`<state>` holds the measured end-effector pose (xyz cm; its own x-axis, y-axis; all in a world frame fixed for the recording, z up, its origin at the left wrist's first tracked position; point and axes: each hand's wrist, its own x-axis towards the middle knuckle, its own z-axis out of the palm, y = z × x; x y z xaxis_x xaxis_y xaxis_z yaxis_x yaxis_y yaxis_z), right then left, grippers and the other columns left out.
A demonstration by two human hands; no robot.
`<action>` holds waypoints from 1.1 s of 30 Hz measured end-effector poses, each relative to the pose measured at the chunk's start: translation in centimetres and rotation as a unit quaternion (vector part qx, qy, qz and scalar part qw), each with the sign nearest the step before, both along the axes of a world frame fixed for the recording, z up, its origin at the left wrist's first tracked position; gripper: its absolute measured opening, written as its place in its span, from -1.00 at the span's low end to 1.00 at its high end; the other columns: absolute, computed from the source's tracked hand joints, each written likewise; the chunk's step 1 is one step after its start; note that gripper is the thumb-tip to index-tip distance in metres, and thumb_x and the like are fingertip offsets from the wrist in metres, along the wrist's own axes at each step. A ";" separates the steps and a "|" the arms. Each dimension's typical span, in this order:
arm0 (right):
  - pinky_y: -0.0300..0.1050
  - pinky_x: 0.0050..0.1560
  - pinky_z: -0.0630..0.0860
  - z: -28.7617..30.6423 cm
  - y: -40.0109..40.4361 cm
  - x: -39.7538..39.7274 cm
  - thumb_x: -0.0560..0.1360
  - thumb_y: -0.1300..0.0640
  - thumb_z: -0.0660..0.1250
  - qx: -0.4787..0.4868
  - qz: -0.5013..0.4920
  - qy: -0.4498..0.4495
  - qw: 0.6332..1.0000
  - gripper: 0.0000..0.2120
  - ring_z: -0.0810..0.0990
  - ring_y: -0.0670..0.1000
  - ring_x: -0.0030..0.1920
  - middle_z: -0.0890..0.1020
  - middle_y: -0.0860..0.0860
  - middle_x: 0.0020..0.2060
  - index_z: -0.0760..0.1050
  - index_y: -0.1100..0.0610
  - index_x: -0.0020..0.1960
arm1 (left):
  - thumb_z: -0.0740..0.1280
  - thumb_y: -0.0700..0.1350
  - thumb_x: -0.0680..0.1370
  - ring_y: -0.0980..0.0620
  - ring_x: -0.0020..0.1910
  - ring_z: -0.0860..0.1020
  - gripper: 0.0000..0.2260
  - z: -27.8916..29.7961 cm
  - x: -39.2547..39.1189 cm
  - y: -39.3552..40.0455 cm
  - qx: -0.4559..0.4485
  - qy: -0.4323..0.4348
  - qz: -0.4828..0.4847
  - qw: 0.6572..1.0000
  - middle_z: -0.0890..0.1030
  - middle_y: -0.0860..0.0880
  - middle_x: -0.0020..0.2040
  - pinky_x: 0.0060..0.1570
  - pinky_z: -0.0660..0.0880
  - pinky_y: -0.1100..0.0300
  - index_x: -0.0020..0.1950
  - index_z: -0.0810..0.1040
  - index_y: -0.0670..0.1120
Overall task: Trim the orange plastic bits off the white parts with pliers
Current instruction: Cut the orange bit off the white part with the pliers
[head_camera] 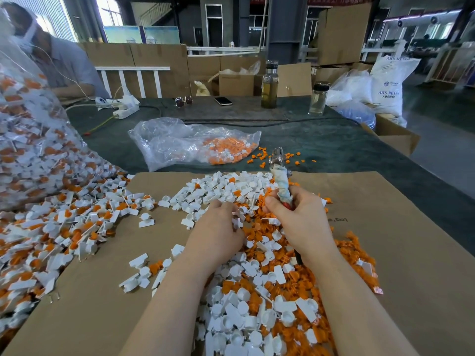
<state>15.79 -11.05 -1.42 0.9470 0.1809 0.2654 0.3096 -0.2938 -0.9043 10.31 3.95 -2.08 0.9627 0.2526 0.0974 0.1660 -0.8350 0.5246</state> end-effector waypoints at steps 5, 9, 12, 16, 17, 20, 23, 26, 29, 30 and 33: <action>-0.20 -0.28 0.49 -0.2 0.1 0.1 0.51 -0.02 0.37 -0.030 -0.007 -0.017 0.999 -0.86 0.57 -0.08 -0.22 0.64 -0.03 -0.26 0.56 0.04 -0.11 | 0.36 -0.14 0.51 0.05 -0.05 0.51 -0.72 0.0 0.0 0.0 0.004 -0.016 0.020 1.000 0.41 0.02 0.12 -0.08 0.44 0.24 0.21 0.56 0.01; -0.12 -0.23 0.53 -0.2 0.1 0.2 0.51 -0.05 0.36 -0.036 -0.012 -0.025 0.999 -0.82 0.58 -0.05 -0.22 0.64 -0.02 -0.26 0.57 0.07 -0.10 | 0.42 -0.13 0.52 0.18 -0.18 0.46 -0.87 0.0 0.1 0.2 -0.003 -0.053 0.040 0.998 0.48 0.04 0.02 -0.25 0.36 0.35 -0.05 0.51 0.06; -0.30 -0.31 0.50 -0.2 0.1 0.1 0.51 -0.04 0.37 -0.032 -0.016 -0.038 0.999 -0.83 0.57 -0.14 -0.23 0.63 -0.06 -0.28 0.57 0.07 -0.10 | 0.42 -0.06 0.54 0.11 -0.11 0.51 -0.91 -0.1 0.2 0.1 -0.026 -0.076 0.075 0.994 0.56 0.09 -0.06 -0.24 0.37 0.26 -0.13 0.55 0.04; -0.48 -0.37 0.36 -0.1 0.1 0.0 0.51 0.01 0.39 -0.023 -0.020 -0.061 0.998 -0.85 0.52 -0.29 -0.31 0.56 -0.15 -0.37 0.59 0.09 -0.12 | 0.45 -0.05 0.51 0.11 -0.18 0.59 -0.89 0.4 0.3 -0.4 -0.132 -0.133 0.104 0.977 0.62 0.12 -0.22 -0.22 0.45 0.22 -0.20 0.60 0.06; -0.49 -0.37 0.35 -0.2 0.1 0.0 0.51 0.01 0.39 -0.025 -0.021 -0.065 0.997 -0.85 0.51 -0.30 -0.32 0.54 -0.15 -0.38 0.59 0.09 -0.12 | 0.47 -0.04 0.50 0.11 -0.20 0.61 -0.89 0.5 0.2 -0.5 -0.171 -0.140 0.109 0.969 0.64 0.11 -0.24 -0.19 0.49 0.20 -0.21 0.60 0.06; -0.48 -0.37 0.35 -0.2 0.1 0.0 0.52 0.00 0.38 -0.031 -0.022 -0.068 0.997 -0.85 0.51 -0.30 -0.31 0.54 -0.14 -0.38 0.59 0.08 -0.12 | 0.49 -0.06 0.50 0.00 -0.22 0.68 -0.92 0.8 0.0 -0.5 -0.299 -0.145 0.096 0.938 0.68 0.02 -0.25 -0.04 0.62 -0.02 -0.17 0.65 -0.01; -0.45 -0.38 0.37 -0.2 0.1 0.1 0.52 -0.01 0.38 -0.035 -0.021 -0.067 0.997 -0.85 0.51 -0.27 -0.32 0.54 -0.13 -0.38 0.58 0.07 -0.12 | 0.47 -0.09 0.52 -0.02 -0.24 0.71 -0.93 1.0 -0.1 -0.6 -0.368 -0.139 0.080 0.916 0.70 -0.04 -0.25 -0.01 0.65 -0.07 -0.11 0.66 -0.08; -0.35 -0.42 0.38 -0.3 0.2 0.2 0.52 -0.04 0.36 -0.061 -0.025 -0.062 0.996 -0.81 0.52 -0.15 -0.32 0.57 -0.07 -0.34 0.56 0.08 -0.13 | 0.45 -0.13 0.54 0.02 -0.24 0.70 -0.97 1.0 0.0 -0.6 -0.375 -0.137 0.083 0.913 0.71 -0.05 -0.22 -0.07 0.67 0.00 -0.08 0.65 -0.07; -0.33 -0.42 0.40 -0.4 0.1 0.3 0.52 -0.05 0.36 -0.060 -0.025 -0.057 0.996 -0.81 0.54 -0.12 -0.29 0.59 -0.06 -0.32 0.55 0.07 -0.13 | 0.40 -0.24 0.57 0.04 -0.22 0.71 -0.97 1.1 0.0 -0.6 -0.437 -0.132 0.083 0.886 0.71 -0.14 -0.16 -0.19 0.67 0.14 -0.03 0.62 -0.13; -0.34 -0.41 0.40 -0.4 0.1 0.3 0.52 -0.05 0.35 -0.058 -0.024 -0.057 0.996 -0.81 0.54 -0.13 -0.28 0.60 -0.07 -0.32 0.55 0.07 -0.13 | 0.39 -0.26 0.58 0.04 -0.21 0.72 -0.96 1.1 0.0 -0.6 -0.445 -0.133 0.082 0.882 0.70 -0.15 -0.15 -0.21 0.66 0.16 -0.02 0.61 -0.14; -0.31 -0.41 0.39 -0.4 0.1 0.2 0.52 -0.06 0.35 -0.056 -0.023 -0.054 0.997 -0.81 0.53 -0.14 -0.28 0.59 -0.08 -0.32 0.55 0.05 -0.13 | 0.36 -0.27 0.59 0.03 -0.21 0.71 -0.91 1.1 0.0 -0.6 -0.439 -0.144 0.077 0.883 0.69 -0.12 -0.19 -0.16 0.66 0.14 0.02 0.59 -0.10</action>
